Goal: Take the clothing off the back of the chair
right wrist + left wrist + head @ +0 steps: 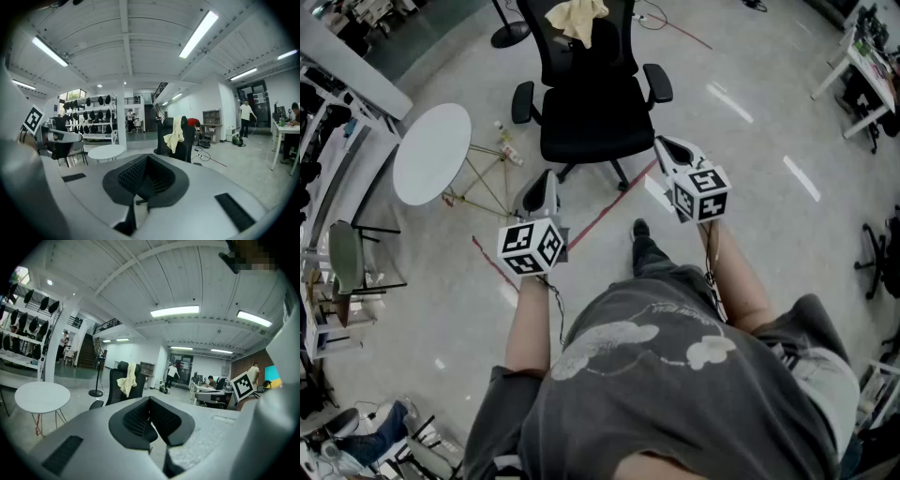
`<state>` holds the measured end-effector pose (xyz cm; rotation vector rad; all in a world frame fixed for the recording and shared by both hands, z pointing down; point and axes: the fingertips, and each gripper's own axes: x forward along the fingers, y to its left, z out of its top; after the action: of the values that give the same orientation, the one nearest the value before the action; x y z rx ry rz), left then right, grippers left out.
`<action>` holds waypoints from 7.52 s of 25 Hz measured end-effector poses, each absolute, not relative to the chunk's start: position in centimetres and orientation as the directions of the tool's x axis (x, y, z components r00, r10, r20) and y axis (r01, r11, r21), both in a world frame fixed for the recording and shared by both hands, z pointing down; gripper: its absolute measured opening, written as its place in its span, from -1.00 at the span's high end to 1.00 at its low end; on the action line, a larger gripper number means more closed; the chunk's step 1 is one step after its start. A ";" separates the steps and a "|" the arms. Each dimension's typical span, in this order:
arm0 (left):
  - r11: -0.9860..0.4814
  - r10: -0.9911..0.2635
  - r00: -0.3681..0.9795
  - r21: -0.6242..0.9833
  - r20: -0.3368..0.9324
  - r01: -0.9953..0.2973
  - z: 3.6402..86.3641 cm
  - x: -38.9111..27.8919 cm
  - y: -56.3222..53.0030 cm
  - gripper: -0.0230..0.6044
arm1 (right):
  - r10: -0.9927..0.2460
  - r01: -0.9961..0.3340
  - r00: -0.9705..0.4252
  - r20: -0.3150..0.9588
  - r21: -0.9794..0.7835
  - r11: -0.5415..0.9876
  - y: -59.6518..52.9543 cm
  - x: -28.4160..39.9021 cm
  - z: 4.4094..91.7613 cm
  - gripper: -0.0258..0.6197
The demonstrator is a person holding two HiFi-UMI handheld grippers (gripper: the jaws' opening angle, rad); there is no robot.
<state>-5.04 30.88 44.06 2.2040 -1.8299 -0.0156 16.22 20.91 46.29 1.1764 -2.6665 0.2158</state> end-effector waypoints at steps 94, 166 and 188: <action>-0.219 -0.951 0.267 0.273 0.154 -0.937 45.2 -29.8 -46.2 0.93 | -0.838 -0.872 -0.489 0.243 -0.107 0.477 -62.2 -10.8 46.1 -0.21; -0.274 -0.961 0.263 0.179 -0.082 -0.945 31.1 -27.7 -41.4 0.93 | -0.810 -0.864 -0.502 -0.304 0.126 0.488 -54.0 -8.7 11.9 0.74; -0.273 -0.962 0.265 0.189 -0.070 -0.943 31.9 -16.1 -25.3 0.93 | -0.756 -0.770 -0.631 -0.176 0.023 0.638 -32.8 2.2 23.1 0.74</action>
<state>-16.08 -25.28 31.91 2.4091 -1.8227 -0.2590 2.24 -32.83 23.10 1.3962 -2.9769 -0.1590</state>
